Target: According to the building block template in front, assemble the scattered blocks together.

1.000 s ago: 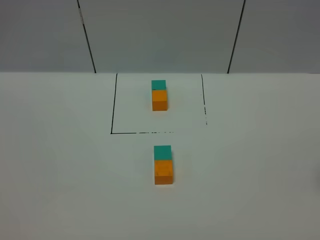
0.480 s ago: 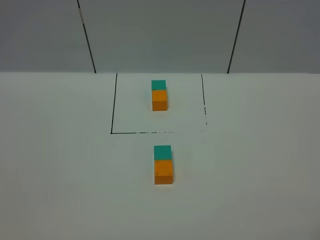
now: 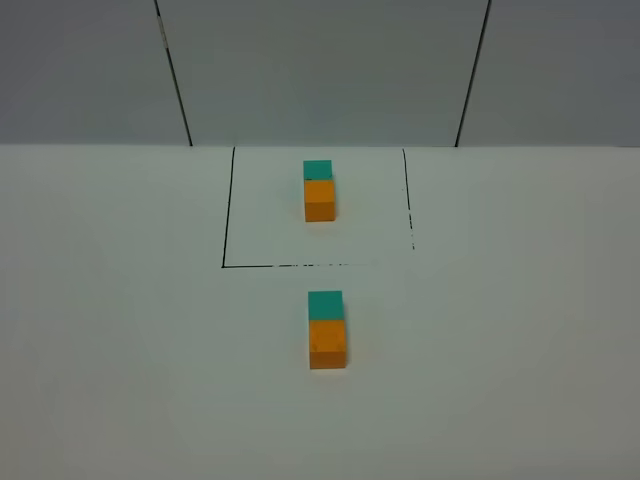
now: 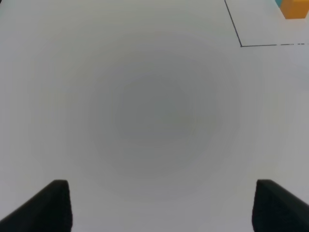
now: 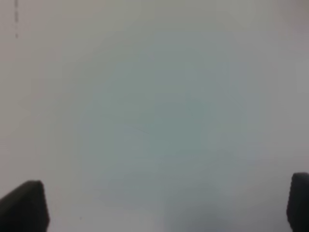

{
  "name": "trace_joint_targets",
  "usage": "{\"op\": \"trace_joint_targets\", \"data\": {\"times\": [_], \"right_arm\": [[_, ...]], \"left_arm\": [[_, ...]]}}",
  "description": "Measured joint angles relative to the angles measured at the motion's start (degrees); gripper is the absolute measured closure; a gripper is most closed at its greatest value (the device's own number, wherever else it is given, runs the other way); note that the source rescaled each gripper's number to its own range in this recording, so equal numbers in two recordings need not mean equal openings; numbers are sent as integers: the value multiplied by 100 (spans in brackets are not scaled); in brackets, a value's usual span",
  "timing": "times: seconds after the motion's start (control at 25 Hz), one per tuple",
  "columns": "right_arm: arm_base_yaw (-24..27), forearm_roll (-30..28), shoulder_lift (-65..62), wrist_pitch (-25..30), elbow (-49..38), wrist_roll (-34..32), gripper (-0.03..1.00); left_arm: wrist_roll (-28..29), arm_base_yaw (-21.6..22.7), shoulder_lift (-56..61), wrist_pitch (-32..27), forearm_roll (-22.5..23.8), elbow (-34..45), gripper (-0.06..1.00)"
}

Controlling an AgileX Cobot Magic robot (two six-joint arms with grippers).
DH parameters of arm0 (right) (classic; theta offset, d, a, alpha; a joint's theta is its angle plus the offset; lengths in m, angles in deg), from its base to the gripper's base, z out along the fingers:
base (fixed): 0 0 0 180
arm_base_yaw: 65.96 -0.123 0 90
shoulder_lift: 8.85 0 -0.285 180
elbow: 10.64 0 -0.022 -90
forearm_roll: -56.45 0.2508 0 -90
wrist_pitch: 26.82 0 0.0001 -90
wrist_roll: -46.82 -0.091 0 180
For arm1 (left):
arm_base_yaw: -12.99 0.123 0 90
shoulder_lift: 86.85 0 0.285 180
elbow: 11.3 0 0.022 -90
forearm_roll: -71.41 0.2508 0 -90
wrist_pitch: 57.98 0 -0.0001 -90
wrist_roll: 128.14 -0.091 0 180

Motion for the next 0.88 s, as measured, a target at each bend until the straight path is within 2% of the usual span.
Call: {"op": "trace_joint_targets", "data": {"times": [0.16, 0.48, 0.88], "right_arm": [[0, 255, -293, 295, -134, 426, -3], [-57, 848, -1153, 322, -154, 1210, -3], [-57, 931, -1474, 339, -155, 1346, -3]], "left_arm": [[0, 0, 0, 0, 0, 0, 25], [0, 0, 0, 0, 0, 0, 25], [0, 0, 0, 0, 0, 0, 25]]}}
